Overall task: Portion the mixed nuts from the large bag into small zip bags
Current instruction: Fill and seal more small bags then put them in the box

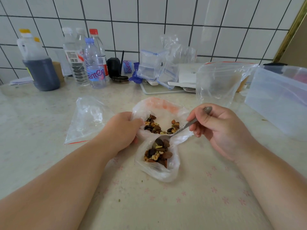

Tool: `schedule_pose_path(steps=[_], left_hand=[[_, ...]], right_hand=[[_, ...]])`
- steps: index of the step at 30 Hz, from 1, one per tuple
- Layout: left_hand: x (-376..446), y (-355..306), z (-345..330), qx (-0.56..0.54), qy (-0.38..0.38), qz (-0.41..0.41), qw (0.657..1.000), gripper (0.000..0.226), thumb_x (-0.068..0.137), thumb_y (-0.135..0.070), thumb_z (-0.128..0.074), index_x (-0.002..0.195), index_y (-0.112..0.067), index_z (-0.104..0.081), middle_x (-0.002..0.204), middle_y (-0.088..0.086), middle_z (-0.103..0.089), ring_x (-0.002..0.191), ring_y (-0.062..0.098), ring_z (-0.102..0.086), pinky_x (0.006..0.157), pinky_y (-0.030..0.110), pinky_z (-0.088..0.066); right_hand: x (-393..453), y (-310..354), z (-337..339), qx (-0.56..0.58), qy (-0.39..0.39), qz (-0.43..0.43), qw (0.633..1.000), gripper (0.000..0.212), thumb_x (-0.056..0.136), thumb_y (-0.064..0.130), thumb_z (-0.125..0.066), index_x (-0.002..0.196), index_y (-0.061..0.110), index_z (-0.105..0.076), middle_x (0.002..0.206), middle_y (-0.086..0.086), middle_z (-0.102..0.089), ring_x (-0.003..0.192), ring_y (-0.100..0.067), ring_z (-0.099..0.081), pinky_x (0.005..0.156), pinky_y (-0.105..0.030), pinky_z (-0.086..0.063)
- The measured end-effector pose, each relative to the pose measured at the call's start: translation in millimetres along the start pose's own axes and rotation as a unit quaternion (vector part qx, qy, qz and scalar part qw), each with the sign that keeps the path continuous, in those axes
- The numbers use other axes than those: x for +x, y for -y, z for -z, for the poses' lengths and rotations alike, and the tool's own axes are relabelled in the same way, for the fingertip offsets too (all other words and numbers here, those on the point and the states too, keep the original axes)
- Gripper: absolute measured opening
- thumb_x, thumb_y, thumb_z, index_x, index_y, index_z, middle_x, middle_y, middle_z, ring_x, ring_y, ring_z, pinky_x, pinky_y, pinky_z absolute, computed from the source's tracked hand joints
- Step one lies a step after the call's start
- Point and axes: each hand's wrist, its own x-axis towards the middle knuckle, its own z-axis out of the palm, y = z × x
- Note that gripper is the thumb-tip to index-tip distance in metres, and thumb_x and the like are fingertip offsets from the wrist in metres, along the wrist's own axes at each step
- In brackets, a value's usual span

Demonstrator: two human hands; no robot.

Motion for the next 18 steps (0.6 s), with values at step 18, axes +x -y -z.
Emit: schedule_pose_path(steps=[18], left_hand=[[-3.6,-3.0,0.2,-0.003,-0.001,0.009,1.0,0.029,0.09,-0.044,-0.062,0.069,-0.024,-0.056,0.055,-0.004,-0.06,0.035,0.006,-0.046,0.054,0.029,-0.044]], right_hand=[[9.1,-11.7,6.4,-0.023,-0.168,-0.001,0.985,0.028,0.099,0.021,-0.056,0.081,0.019,-0.078,0.072,-0.005,-0.071,0.067,-0.016,-0.059,0.061,-0.025,-0.048]])
